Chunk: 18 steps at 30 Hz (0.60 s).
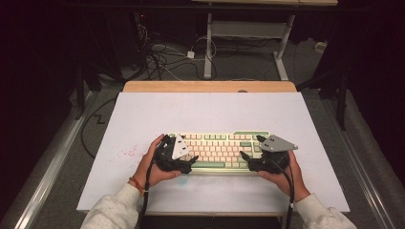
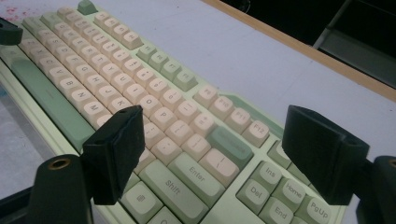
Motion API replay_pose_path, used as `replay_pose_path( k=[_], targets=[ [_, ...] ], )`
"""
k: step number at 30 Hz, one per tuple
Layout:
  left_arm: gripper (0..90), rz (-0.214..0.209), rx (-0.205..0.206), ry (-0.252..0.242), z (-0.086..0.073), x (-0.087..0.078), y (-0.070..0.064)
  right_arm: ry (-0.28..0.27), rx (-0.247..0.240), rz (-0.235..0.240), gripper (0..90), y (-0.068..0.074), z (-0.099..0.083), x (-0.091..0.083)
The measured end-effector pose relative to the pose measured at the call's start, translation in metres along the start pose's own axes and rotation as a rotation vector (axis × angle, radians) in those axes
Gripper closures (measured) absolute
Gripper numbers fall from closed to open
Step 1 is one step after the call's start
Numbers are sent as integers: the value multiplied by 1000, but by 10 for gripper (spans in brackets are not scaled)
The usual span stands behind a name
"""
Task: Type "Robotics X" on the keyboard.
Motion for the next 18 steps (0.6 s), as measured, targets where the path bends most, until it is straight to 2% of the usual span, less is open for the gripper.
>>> replay_pose_path(
  k=[9, 18],
  targets=[
    [180, 5, 7, -8, 0, -1, 2, -8, -21, -19, 225, -1, 2, -1],
    [182, 16, 23, -27, 2, -8, 0, -19, -23, -16, 224, 5, 5, -2]
  ],
)
Point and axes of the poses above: each handheld gripper's, and its own axes: x roughly forward along the jaws, z roughly out of its top, y roughly to its left, the point moved 6 cm from there along x, roughly forward along the jaws, and after that the axes turned 1 degree about -z, right-handed, at the moved point
